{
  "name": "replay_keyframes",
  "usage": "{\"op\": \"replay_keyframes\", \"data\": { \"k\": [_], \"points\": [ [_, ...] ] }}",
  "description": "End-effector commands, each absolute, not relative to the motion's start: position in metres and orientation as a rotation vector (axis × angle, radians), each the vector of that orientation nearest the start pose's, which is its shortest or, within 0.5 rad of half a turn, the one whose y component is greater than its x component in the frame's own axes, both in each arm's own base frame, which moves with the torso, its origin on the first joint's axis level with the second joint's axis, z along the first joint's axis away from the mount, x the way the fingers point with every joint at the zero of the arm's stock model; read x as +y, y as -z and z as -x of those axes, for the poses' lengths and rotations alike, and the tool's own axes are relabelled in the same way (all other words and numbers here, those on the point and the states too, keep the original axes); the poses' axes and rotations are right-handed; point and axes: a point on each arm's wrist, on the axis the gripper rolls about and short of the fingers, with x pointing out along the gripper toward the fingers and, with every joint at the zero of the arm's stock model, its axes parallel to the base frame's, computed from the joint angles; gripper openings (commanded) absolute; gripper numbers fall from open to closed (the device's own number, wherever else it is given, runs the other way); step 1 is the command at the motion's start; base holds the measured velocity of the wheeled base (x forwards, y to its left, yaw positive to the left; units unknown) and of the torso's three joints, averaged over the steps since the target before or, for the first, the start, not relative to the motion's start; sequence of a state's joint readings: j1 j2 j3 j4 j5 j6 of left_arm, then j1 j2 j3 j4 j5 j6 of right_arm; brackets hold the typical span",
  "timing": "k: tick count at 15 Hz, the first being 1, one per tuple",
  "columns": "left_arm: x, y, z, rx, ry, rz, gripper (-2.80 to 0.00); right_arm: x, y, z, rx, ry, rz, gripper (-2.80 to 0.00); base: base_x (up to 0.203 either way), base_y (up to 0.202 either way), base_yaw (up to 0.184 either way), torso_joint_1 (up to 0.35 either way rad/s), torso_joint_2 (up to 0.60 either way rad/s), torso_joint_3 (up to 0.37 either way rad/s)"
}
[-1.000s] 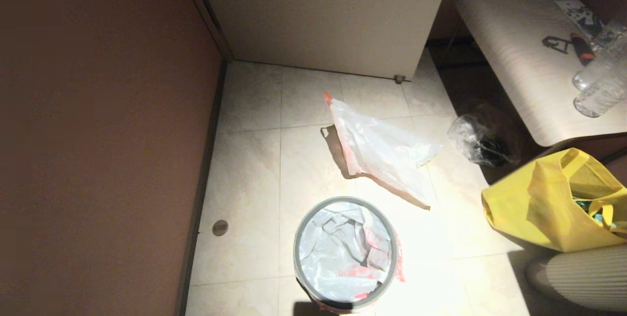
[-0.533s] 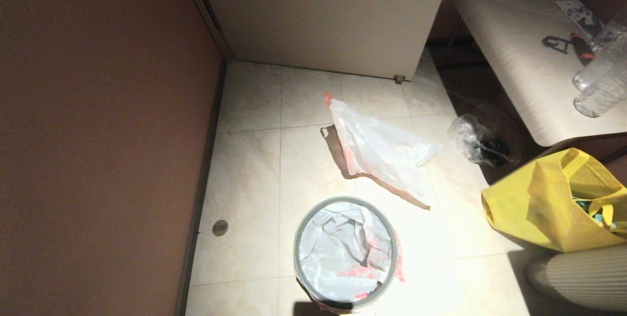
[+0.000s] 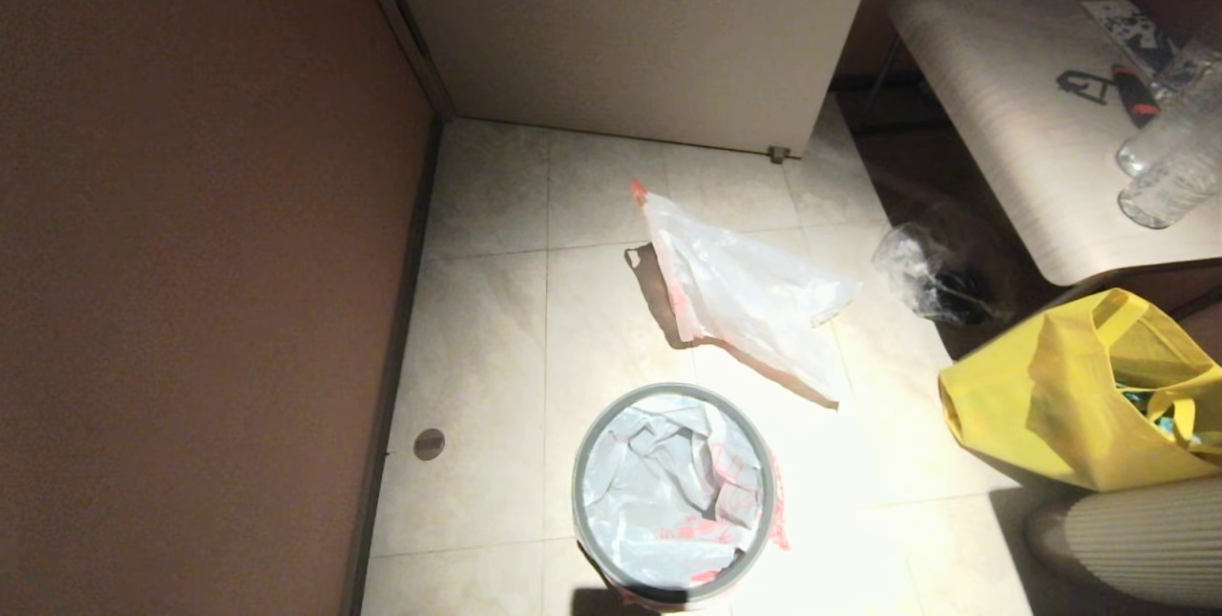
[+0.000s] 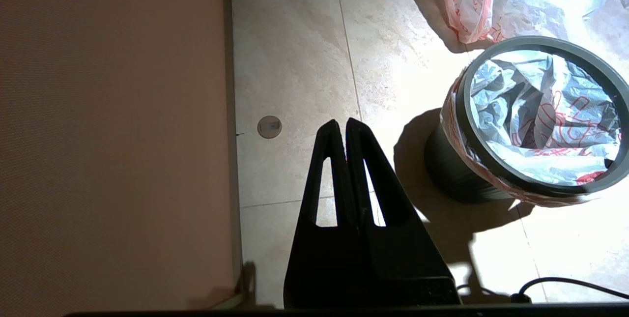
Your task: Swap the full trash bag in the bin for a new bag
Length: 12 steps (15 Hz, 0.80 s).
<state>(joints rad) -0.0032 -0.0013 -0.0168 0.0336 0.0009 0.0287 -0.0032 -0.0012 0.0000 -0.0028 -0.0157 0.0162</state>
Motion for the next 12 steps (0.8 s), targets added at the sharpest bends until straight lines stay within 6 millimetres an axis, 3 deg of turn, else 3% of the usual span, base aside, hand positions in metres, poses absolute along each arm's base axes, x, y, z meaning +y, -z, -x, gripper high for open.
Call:
{"op": "replay_keyframes", "data": {
  "k": [1,12],
  "points": [
    [0.0001,-0.0767,0.0241,0.017,0.002,-0.029,-2.8,-0.0003,-0.0758,0.0229,-0.005,0.018,-0.017,-2.8,0.0,0.0,0.0,0.0,0.0,0.0],
    [0.0001,-0.0767,0.0241,0.017,0.002,-0.029,-2.8,-0.0003,-0.0756,0.0229,-0.003,0.019,-0.017,-2.8,0.0,0.0,0.0,0.0,0.0,0.0]
  ]
}}
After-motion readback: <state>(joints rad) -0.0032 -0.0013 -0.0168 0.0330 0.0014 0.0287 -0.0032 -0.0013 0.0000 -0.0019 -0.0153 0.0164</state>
